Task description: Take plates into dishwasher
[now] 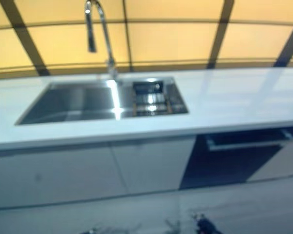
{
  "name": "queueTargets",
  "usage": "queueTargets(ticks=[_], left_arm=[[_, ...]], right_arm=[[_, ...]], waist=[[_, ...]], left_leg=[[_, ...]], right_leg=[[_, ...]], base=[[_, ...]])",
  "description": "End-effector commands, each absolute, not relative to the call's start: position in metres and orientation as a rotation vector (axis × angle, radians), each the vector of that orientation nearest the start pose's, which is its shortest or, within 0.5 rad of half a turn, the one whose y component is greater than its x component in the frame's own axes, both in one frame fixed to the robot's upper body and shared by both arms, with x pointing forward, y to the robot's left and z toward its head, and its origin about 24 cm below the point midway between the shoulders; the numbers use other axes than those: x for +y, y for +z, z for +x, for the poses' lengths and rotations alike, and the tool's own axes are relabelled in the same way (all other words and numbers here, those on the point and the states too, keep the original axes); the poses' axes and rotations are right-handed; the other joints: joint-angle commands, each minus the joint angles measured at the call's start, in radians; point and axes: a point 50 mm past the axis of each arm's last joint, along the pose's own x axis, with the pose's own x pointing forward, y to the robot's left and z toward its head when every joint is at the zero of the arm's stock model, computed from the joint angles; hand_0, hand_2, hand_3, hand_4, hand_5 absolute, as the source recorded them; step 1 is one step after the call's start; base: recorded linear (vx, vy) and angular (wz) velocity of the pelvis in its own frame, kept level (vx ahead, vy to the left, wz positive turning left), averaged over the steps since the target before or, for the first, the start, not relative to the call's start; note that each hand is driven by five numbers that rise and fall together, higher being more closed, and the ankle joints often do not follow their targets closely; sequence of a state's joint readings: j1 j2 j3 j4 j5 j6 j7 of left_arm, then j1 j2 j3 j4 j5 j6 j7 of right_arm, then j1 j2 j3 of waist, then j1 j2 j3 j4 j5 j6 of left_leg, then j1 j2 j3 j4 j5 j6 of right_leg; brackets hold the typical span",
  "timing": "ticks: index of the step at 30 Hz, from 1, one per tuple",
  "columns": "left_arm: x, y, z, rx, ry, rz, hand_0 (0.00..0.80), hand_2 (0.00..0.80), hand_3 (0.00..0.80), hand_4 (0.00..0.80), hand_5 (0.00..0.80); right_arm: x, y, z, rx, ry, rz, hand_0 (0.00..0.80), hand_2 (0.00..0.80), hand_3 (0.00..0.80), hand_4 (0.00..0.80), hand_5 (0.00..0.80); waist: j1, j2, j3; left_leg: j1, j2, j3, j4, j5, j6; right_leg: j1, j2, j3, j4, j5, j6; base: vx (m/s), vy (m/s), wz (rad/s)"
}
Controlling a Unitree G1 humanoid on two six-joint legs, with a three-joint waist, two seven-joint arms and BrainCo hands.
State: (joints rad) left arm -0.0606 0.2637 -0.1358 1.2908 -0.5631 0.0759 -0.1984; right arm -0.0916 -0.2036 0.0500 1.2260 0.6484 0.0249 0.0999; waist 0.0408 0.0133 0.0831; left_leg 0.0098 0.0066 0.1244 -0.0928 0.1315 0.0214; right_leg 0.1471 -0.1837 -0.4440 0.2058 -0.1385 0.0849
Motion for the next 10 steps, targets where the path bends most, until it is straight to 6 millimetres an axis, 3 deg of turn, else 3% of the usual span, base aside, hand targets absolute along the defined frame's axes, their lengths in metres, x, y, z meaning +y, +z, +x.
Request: queueTargets(ticks=[1, 7, 10], left_arm=[[0.225, -0.162, 0.098, 1.235, 0.224, -0.348, 0.0, 0.0, 0.0, 0.0, 0.0], [0.201, -0.169, 0.088, 1.281, 0.126, -0.333, 0.0, 0.0, 0.0, 0.0, 0.0], [0.206, -0.169, 0.085, 1.273, 0.177, -0.351, 0.0, 0.0, 0.0, 0.0, 0.0]], right_arm=[[-0.213, -0.155, 0.134, 1.065, -0.336, 0.458, 0.0, 0.0, 0.0, 0.0, 0.0], [-0.203, -0.161, 0.12, 1.131, -0.317, 0.452, 0.0, 0.0, 0.0, 0.0, 0.0], [-0.205, -0.163, 0.113, 1.168, -0.299, 0.435, 0.0, 0.0, 0.0, 0.0, 0.0]], waist=[[0.028, 0.024, -0.027], [0.042, 0.004, -0.052], [0.042, -0.006, -0.059]], left_leg=[[0.102, -0.054, 0.053, 0.006, -0.184, 0.059], [0.1, -0.061, 0.046, 0.006, -0.187, 0.068], [0.099, -0.06, 0.046, 0.006, -0.187, 0.065]], right_leg=[[-0.072, 0.044, 0.053, -0.211, 0.217, -0.004], [-0.057, 0.048, 0.057, -0.262, 0.233, 0.002], [-0.051, 0.051, 0.064, -0.284, 0.244, 0.008]], base=[[0.014, 0.129, 0.02], [0.029, 0.041, 0.08], [0.022, 0.003, 0.03]])
